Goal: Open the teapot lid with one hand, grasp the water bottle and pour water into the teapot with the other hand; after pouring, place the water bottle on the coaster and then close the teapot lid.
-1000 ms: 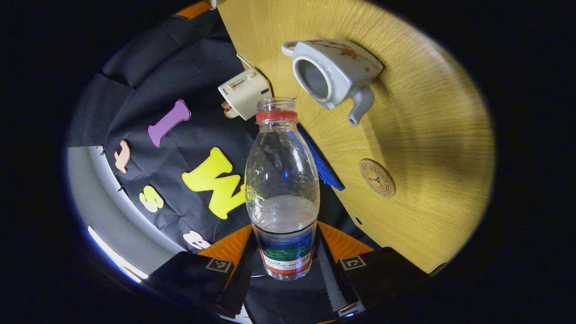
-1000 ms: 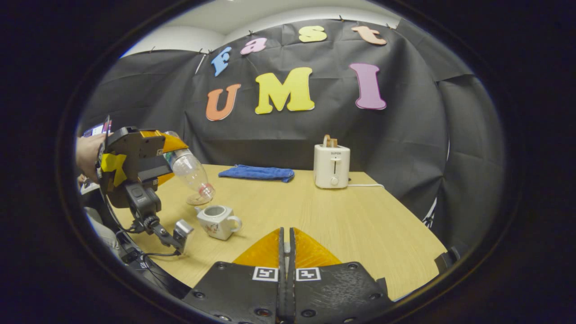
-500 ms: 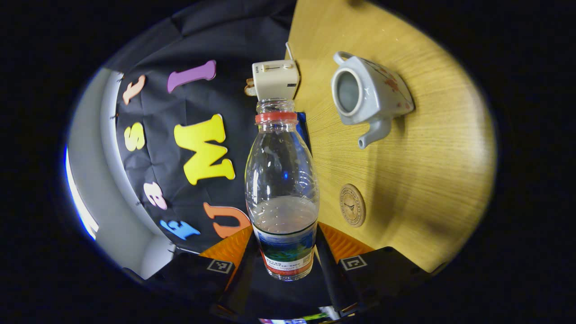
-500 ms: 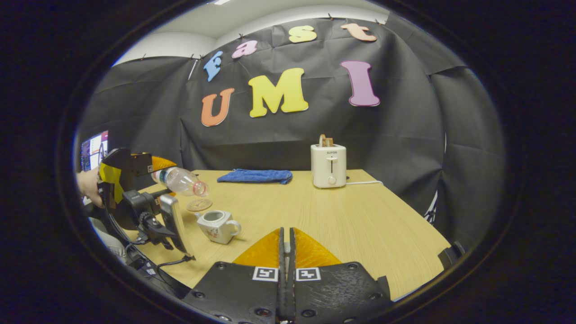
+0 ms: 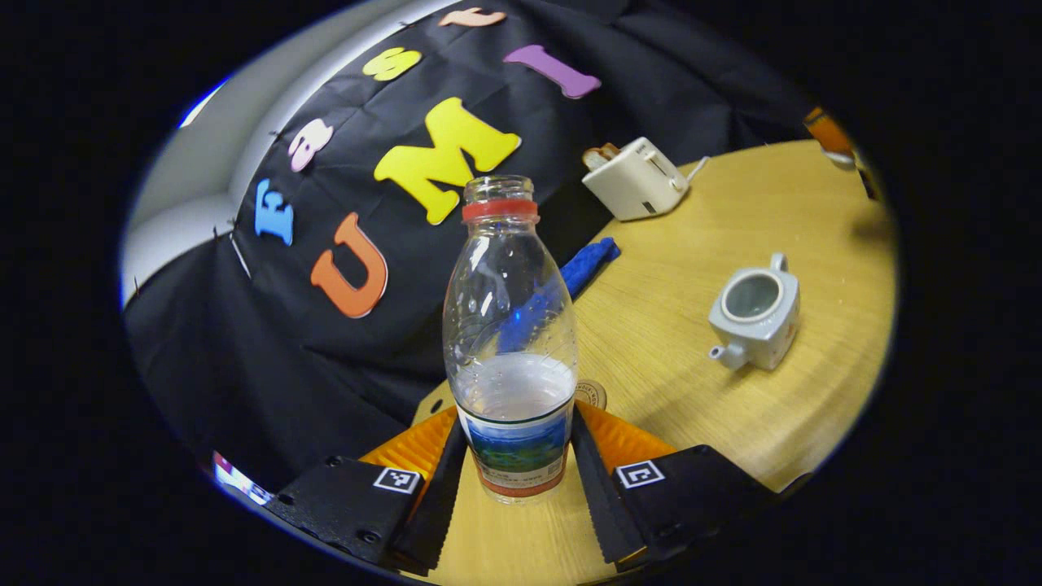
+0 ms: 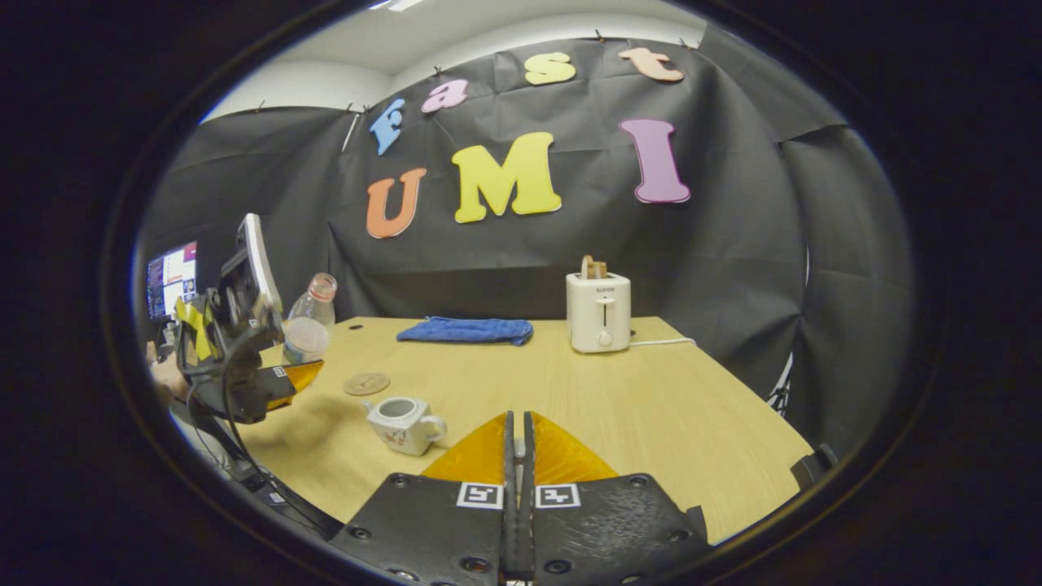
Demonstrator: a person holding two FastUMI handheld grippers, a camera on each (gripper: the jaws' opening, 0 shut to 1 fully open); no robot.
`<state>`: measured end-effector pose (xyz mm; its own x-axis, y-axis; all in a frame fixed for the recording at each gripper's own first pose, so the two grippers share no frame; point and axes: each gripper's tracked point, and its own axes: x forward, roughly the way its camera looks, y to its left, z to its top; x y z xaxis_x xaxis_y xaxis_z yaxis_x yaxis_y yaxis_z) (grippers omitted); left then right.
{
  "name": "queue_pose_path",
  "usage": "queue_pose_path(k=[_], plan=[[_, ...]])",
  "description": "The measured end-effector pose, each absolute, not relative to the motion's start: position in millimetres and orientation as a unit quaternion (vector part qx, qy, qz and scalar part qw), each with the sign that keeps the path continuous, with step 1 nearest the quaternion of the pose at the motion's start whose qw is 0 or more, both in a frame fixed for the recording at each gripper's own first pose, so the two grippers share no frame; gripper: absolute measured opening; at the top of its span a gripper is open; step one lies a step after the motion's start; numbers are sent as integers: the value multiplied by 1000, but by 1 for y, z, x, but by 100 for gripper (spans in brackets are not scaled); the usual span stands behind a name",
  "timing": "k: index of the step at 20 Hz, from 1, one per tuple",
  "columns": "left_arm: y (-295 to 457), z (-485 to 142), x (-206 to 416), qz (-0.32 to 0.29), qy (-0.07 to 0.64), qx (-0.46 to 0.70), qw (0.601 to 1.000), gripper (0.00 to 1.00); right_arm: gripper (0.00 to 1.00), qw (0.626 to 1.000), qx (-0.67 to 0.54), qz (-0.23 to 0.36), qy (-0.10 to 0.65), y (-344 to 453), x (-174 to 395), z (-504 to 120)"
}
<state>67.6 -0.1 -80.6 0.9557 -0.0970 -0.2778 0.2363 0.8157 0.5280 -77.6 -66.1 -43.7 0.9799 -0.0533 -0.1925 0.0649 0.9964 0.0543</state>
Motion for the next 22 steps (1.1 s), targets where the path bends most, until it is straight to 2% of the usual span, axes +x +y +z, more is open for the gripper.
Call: queue_pose_path(k=[3, 7, 22], plan=[[2, -72, 73, -94, 114, 169, 975, 72, 0, 995, 27, -29, 96, -63, -79, -41], [5, -62, 84, -99, 100, 51, 989, 73, 0, 995, 27, -27, 95, -57, -78, -40], [2, -108, 146, -120, 133, -4, 984, 76, 0, 992, 31, -50, 114, -69, -78, -60]])
